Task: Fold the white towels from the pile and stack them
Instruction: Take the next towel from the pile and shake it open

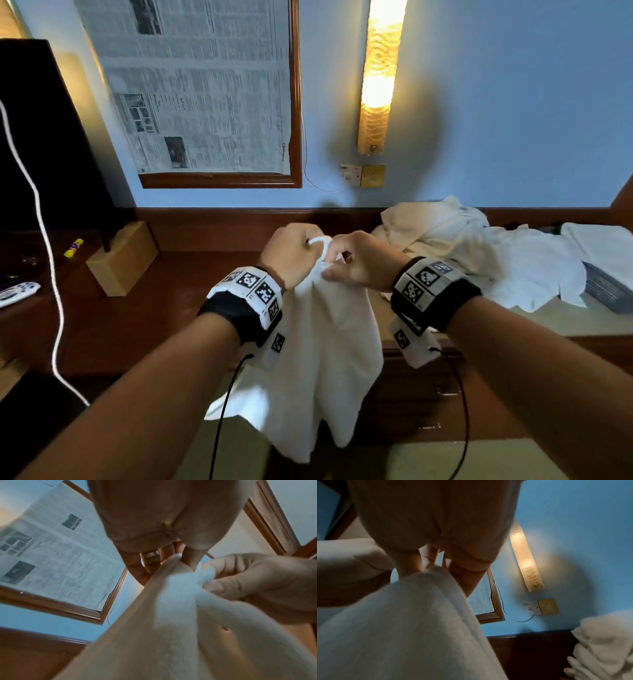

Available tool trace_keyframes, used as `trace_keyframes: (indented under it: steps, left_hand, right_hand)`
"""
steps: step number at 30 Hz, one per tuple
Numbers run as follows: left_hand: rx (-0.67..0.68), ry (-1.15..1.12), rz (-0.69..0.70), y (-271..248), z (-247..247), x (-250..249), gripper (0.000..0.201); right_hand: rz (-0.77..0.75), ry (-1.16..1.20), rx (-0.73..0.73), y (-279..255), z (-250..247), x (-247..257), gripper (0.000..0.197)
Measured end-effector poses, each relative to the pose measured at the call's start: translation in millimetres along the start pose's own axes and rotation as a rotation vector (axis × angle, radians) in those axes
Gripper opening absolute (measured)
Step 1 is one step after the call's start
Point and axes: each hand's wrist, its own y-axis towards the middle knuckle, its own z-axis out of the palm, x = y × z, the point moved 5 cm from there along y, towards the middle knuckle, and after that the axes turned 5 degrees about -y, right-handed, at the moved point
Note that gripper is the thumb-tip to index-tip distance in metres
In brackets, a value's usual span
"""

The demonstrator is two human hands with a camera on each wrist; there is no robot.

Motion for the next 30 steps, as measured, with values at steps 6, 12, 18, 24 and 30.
trace_keyframes:
  steps: [6, 12, 18, 24, 30]
  left_hand:
    - [-0.151, -0.326, -0.043, -30.2, -14.2, 26.3, 0.028]
    - [-0.224, -0.186, -0.234, -96.0, -15.7, 105.2, 0.037]
    - [-0.053, 0.071, -0.460, -140.0, -23.8, 163.2, 0.030]
    - [-0.637, -0.104, -0.568, -143.7, -121.6, 169.6, 0.008]
    - [-0.793, -0.174, -0.419, -105.3, -189.1, 168.6, 0.012]
  right_hand:
    - [-0.007, 0.091, -0.320, 18.3, -27.8, -1.2, 0.011]
    - [-0.031, 0.352, -0.614, 39.1, -72.8, 4.9, 0.025]
    - [0.086, 0.351, -0.780, 51.9, -86.5, -10.5, 0.027]
    - [0.392, 0.288, -0.651, 35.9, -51.0, -68.2, 0.037]
    - [0.595, 0.281, -0.454, 23.5, 25.0, -102.7, 0.032]
